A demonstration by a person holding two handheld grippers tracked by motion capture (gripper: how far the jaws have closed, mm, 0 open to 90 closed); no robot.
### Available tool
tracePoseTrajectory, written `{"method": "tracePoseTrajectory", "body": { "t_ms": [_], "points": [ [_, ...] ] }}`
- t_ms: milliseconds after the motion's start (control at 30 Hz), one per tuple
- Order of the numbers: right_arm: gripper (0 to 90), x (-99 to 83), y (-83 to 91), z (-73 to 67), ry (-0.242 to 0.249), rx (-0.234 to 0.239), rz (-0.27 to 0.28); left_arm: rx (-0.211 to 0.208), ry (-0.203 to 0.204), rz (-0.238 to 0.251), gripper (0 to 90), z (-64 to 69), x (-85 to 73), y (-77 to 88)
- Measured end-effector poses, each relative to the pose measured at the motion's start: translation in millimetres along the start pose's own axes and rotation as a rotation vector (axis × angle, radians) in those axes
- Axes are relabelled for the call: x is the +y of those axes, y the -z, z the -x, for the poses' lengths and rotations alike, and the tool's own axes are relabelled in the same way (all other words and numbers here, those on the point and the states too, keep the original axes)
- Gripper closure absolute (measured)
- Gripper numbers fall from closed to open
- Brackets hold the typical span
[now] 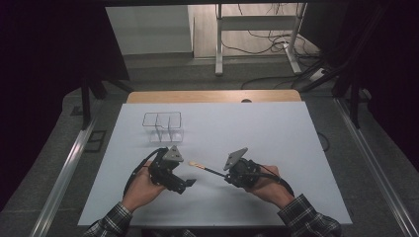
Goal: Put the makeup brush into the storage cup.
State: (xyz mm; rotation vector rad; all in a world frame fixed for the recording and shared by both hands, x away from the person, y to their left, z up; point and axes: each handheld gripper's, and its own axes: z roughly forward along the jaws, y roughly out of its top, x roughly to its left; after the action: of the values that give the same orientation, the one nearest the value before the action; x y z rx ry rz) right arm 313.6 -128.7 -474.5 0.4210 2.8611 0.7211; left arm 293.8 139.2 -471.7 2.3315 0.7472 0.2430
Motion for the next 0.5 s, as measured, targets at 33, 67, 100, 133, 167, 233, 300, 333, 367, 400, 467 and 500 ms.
{"method": "tracePoseTrajectory", "body": {
  "t_ms": [33, 67, 100, 133, 167, 233, 300, 333, 367, 400, 467, 500],
  "points": [
    [85.3, -0.5, 0.4, 0.3, -0.006, -0.004, 0.004, 0.003, 0.005, 0.006, 0.0, -0.3, -1.0, -0.3],
    [85.3, -0.9, 0.8, 0.7, -0.01, -0.007, 0.006, 0.003, 0.007, 0.005, 0.0, -1.2, -2.3, -0.2],
    [85.3, -0.9, 0.8, 0.7, -0.01, -0.007, 0.006, 0.003, 0.007, 0.005, 0.0, -1.2, -2.3, -0.2],
    [85.3, -1.3, 1.3, 1.1, -0.015, -0.011, 0.006, 0.006, 0.012, 0.007, 0.0, -2.0, -3.9, -0.2],
    [85.3, -2.2, 2.4, 2.5, -0.025, -0.028, 0.006, 0.01, 0.012, 0.007, 0.9, -3.0, -5.4, 0.0],
    [85.3, -2.7, 2.8, 2.7, -0.035, -0.032, 0.009, -0.004, 0.032, 0.022, 0.9, -6.2, -8.9, -0.2],
    [85.3, -3.6, 3.7, 3.9, -0.047, -0.043, 0.015, -0.012, 0.054, 0.032, 1.3, -10.1, -12.0, -0.4],
    [85.3, -4.2, 4.2, 4.5, -0.054, -0.048, 0.017, -0.005, 0.061, 0.031, 1.3, -11.3, -13.0, 0.0],
    [85.3, -5.0, 4.9, 5.3, -0.062, -0.055, 0.018, 0.013, 0.079, 0.032, 1.2, -13.8, -14.7, 1.7],
    [85.3, -5.4, 5.1, 5.6, -0.066, -0.058, 0.02, 0.025, 0.084, 0.032, 0.6, -15.2, -15.4, 3.2],
    [85.3, -5.8, 5.4, 5.9, -0.072, -0.061, 0.023, 0.031, 0.095, 0.037, 0.2, -16.7, -16.0, 4.5],
    [85.3, -6.4, 6.1, 6.9, -0.084, -0.07, 0.028, 0.037, 0.128, 0.045, 0.0, -18.9, -17.8, 6.6]
  ]
}}
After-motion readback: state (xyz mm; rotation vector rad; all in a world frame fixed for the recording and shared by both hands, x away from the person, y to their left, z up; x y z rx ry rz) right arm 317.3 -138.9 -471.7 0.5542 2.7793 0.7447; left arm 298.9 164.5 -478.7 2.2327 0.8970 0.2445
